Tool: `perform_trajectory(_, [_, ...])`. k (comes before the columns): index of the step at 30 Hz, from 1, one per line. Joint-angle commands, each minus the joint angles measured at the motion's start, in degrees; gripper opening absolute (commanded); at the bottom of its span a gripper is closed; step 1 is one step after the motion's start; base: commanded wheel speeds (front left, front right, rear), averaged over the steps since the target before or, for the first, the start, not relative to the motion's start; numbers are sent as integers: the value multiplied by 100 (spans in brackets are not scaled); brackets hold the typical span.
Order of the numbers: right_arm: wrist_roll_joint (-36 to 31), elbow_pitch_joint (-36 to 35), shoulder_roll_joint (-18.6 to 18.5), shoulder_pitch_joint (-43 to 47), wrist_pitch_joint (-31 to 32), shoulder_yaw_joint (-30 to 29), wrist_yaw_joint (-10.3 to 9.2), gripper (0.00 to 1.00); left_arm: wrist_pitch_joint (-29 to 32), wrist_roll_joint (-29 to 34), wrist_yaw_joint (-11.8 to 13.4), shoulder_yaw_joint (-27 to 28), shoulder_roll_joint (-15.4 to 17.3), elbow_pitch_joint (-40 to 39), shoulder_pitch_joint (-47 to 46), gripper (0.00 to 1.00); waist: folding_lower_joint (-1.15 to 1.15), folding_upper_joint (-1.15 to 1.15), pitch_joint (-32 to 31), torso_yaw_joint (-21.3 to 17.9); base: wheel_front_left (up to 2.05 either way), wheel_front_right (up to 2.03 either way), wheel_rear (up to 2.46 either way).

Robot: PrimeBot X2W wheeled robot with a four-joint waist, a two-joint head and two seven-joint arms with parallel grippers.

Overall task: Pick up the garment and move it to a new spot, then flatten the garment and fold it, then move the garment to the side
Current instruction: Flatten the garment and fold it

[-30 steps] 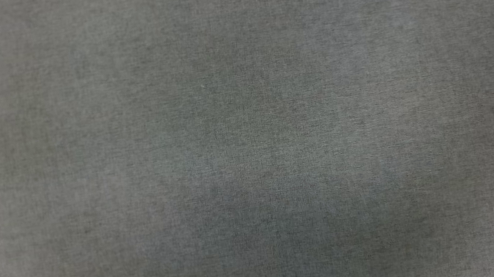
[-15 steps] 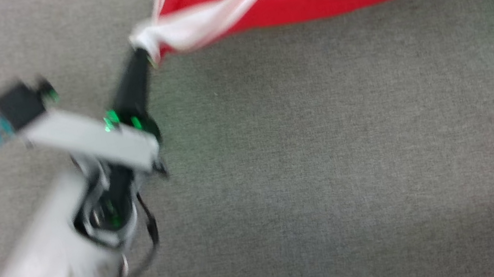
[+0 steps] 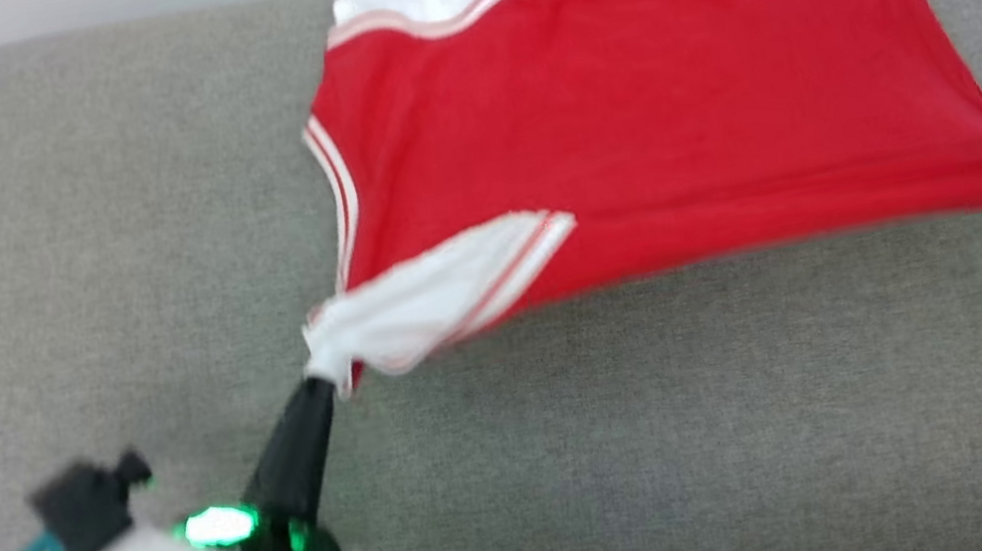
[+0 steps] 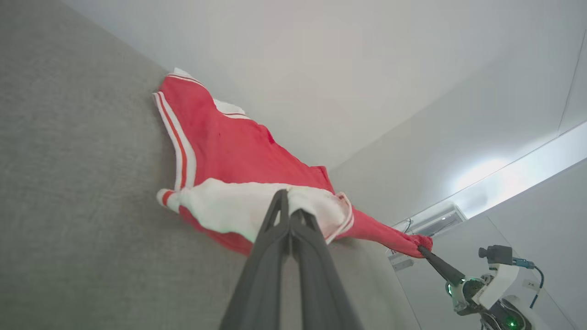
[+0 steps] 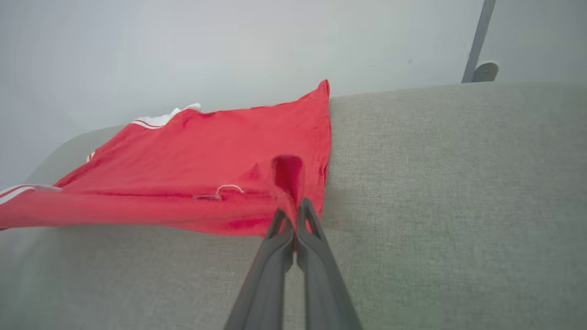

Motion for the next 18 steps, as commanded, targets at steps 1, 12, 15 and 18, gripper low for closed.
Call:
perform_trajectory(1, [-10, -150, -17, 294, 53, -193, -6, 0, -7, 119, 4, 90, 34, -130, 239, 0, 0, 0, -61, -24, 0, 0, 0])
perform_trajectory(12, [-236, -1728, 672, 2008, 720, -1691, -6, 0, -7, 843, 128, 653, 116, -1327, 1610, 0, 0, 0, 81, -92, 0, 0, 0])
perform_trajectory(15, [-312, -1885, 870, 1899, 907, -1776, -6, 0, 113, 938, 134, 583, 125, -1322, 1352, 0, 0, 0, 104, -83, 0, 0, 0])
perform_trajectory(18, [-358, -1797, 993, 1545, 1081, -1757, -6, 0, 344, 897, 83, 481, 84, -1164, 904, 0, 0, 0, 138, -50, 0, 0, 0])
